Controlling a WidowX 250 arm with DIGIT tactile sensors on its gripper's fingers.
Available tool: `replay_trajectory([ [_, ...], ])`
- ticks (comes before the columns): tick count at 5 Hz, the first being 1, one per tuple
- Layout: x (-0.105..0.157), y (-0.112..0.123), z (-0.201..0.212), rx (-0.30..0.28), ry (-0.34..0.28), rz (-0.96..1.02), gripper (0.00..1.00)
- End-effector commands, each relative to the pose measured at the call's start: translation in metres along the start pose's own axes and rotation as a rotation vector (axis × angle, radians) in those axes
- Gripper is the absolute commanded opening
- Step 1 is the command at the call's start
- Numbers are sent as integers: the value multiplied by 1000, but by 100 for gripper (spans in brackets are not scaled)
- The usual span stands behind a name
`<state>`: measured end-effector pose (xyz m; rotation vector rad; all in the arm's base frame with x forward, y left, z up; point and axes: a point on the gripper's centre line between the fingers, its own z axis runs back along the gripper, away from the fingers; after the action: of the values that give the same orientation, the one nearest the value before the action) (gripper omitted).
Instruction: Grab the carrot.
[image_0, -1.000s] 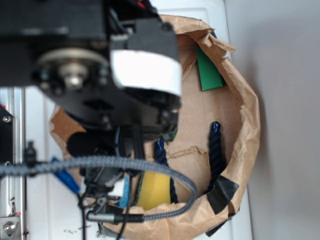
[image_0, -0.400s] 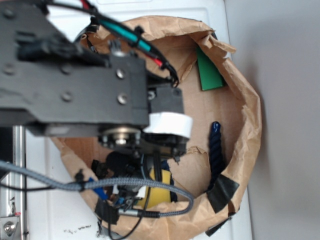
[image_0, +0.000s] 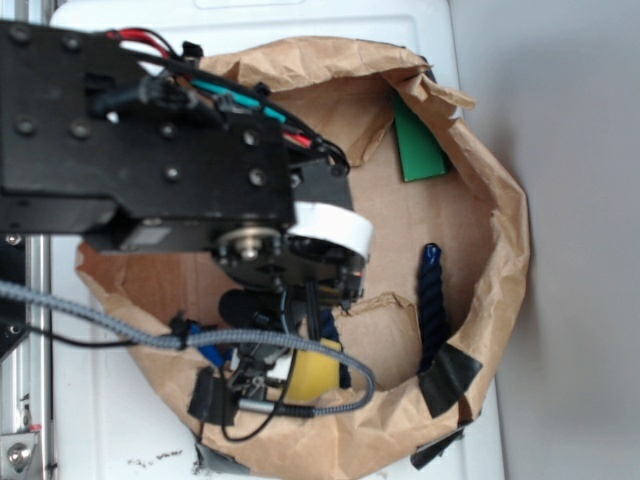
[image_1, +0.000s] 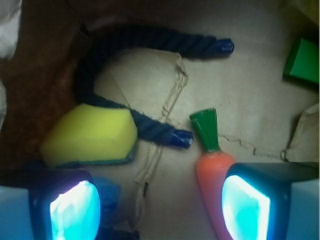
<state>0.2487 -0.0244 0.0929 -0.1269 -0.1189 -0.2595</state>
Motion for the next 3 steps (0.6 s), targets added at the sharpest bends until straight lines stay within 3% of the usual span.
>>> replay_trajectory([
  [1, -3, 2, 20, 28, -36, -38, 100],
  [2, -16, 7, 6, 67, -36, -58, 100],
  [3, -16, 9, -6, 240, -26, 113, 100],
])
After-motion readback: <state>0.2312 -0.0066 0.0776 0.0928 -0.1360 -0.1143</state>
